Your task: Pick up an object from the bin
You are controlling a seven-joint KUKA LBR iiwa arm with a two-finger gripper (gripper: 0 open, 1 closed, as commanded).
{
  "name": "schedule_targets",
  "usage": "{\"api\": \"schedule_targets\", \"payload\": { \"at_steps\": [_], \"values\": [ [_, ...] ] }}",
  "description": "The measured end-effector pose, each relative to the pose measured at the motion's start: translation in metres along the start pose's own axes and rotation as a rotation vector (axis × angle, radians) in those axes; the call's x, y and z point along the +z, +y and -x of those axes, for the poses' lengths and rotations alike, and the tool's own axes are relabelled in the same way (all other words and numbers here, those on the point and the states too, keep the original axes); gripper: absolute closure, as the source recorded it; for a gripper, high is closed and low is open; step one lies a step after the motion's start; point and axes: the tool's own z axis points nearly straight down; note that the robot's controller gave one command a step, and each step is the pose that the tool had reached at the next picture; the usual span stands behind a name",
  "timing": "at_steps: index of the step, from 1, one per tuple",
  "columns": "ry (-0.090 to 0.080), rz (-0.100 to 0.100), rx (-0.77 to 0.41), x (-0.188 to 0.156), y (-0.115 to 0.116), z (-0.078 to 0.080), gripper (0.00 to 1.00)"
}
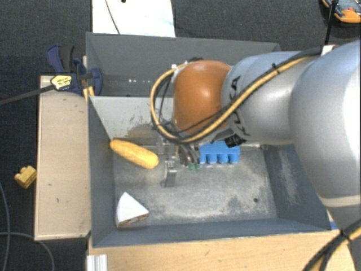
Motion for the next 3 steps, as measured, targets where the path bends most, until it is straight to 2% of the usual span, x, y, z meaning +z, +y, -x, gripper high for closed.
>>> {"api": "schedule_targets", "payload": {
  "at_steps": [1,2,3],
  "values": [
    [-0.008,0.001,0.005,-0.005,-0.001,0.002,0.00],
    [-0.015,0.003,0.046,0.059,0.059,0.025,0.00],
    [-0.007,0.002,0.226,0.009,0.047,0.023,0.00]
  ]
}}
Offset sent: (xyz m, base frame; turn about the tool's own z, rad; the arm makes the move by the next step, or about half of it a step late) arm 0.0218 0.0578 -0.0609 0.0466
